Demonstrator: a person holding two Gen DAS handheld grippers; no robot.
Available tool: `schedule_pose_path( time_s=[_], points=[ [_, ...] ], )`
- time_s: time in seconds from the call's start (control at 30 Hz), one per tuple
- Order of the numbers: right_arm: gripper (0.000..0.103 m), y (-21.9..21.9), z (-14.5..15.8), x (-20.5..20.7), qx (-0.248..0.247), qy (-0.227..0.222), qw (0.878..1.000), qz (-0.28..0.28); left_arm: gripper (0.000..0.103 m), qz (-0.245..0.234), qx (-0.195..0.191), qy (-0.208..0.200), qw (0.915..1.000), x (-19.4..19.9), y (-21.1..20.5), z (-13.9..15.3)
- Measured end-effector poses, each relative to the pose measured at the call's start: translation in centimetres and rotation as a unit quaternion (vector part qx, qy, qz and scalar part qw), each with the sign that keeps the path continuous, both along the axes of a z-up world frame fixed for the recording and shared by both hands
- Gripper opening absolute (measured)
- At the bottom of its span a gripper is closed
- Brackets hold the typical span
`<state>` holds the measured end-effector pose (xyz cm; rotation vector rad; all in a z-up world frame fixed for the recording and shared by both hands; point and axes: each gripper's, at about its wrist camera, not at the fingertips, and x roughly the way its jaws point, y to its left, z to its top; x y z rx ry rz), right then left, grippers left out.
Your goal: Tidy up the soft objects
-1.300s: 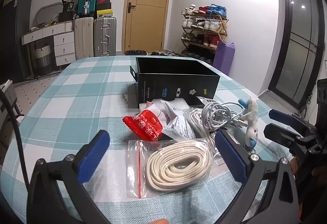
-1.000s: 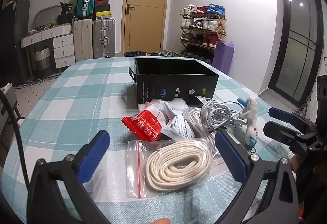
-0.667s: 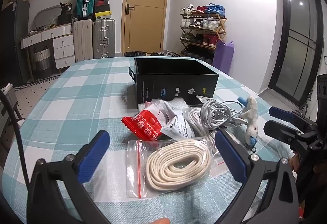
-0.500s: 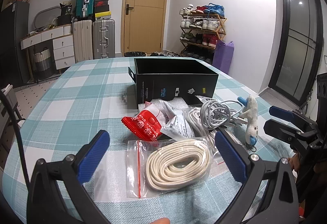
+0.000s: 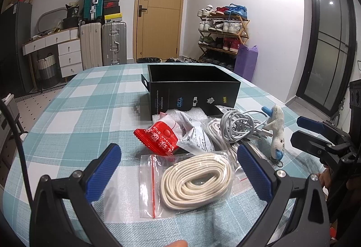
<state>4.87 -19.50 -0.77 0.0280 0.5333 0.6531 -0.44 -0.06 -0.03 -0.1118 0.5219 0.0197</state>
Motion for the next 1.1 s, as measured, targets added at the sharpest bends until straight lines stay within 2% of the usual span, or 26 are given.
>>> schedule_pose_path(
  time_s=[1.1],
  points=[
    [0.103, -0.30, 0.22, -0.07, 0.001, -0.003, 1.000, -0.003, 0.103, -0.004, 0.016, -0.004, 0.9999, -0.14, -0.59, 0.13]
  ],
)
